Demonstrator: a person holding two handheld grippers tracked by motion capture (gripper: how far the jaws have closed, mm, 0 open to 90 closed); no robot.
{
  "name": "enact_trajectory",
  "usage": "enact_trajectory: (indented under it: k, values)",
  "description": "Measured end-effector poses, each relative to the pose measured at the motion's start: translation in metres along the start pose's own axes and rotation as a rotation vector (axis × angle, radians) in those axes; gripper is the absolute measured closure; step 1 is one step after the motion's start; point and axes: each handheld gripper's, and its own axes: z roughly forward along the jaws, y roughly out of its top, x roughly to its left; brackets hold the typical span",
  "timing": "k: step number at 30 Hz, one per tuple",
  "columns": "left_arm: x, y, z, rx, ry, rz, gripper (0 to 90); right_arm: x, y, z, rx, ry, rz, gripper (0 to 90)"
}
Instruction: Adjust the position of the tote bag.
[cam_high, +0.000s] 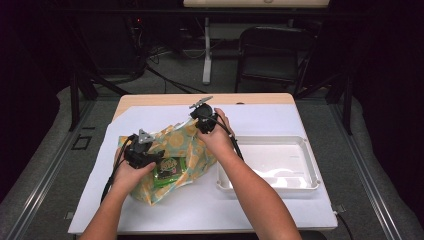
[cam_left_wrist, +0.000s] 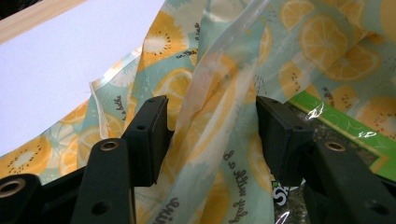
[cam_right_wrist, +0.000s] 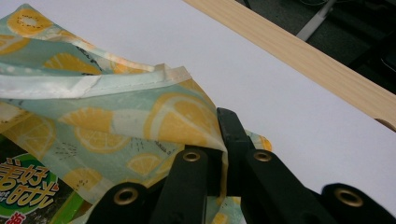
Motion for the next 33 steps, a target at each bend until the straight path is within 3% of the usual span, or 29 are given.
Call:
enact_trajectory:
  k: [5, 12, 22, 33]
  values:
    - [0.003, -0.004, 0.005, 0.001, -0.022, -0.012, 46.0, 0.001, 0.000, 0.000, -0.002, 0.001, 0.000, 89.5]
    - [0.006, -0.008, 0.009, 0.005, -0.017, -0.028, 46.5, 0.001, 0.000, 0.001, -0.003, -0.001, -0.002, 89.5]
    - [0.012, -0.013, 0.013, 0.045, 0.007, -0.038, 73.3, 0.003, -0.003, 0.005, 0.011, -0.006, -0.014, 89.1]
    - [0.023, -0.019, 0.012, 0.034, 0.024, -0.085, 82.3, 0.003, -0.008, 0.013, 0.036, -0.020, -0.019, 88.5]
